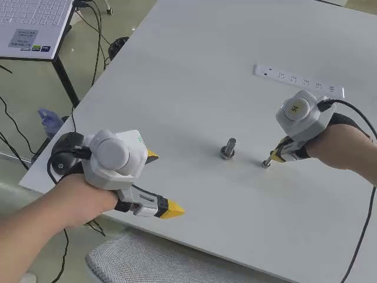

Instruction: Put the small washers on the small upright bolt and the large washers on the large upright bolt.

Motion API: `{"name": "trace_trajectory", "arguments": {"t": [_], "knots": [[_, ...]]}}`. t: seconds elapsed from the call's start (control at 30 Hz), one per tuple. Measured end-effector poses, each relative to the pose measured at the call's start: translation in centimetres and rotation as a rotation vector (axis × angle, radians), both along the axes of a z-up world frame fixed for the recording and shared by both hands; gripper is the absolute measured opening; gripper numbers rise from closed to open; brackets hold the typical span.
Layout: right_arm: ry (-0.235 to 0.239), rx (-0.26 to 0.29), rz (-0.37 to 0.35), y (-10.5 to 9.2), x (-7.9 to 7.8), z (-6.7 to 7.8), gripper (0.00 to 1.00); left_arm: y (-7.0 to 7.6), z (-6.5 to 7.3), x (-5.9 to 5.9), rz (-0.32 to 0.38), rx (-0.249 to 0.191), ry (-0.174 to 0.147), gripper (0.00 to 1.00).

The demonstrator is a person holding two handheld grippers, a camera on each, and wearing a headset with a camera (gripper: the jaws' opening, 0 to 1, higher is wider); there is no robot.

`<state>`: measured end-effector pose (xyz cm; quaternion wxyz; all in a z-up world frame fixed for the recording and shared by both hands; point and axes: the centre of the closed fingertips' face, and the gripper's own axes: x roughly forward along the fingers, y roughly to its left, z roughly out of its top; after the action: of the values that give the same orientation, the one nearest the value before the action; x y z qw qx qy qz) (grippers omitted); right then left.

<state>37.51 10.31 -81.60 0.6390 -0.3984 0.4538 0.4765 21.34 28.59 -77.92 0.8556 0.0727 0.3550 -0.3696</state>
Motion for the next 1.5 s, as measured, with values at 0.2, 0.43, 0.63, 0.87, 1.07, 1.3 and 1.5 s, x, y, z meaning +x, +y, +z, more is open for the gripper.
{"name": "trace_trajectory", "arguments": {"t": [0.2, 0.43, 0.63, 0.87, 1.07, 1.3, 1.5], "knots": [[0.004, 0.005, 0.001, 0.0, 0.0, -0.7, 0.12, 0.1, -0.3, -0.2, 0.004, -0.005, 0.011, 0.79], [0.013, 0.009, -0.008, -0.1, 0.0, -1.5, 0.12, 0.1, -0.5, -0.3, 0.006, -0.005, 0.017, 0.79], [0.022, 0.008, -0.009, 0.0, -0.1, -2.2, 0.12, 0.2, -0.5, -0.3, 0.008, -0.003, 0.021, 0.79], [0.028, 0.004, -0.007, 0.2, -0.2, -2.7, 0.12, 0.5, -0.7, 0.0, 0.007, 0.000, 0.026, 0.79], [0.033, 0.003, -0.003, 0.3, -0.3, -3.4, 0.12, 0.6, -0.8, 0.1, 0.016, -0.008, 0.030, 0.79], [0.039, 0.001, 0.002, 0.3, -0.3, -4.0, 0.12, 0.5, -1.0, 0.1, 0.015, -0.007, 0.039, 0.79], [0.040, 0.002, 0.006, 0.4, -0.2, -3.9, 0.12, 0.4, -1.0, 0.2, 0.013, -0.004, 0.043, 0.78]]}}
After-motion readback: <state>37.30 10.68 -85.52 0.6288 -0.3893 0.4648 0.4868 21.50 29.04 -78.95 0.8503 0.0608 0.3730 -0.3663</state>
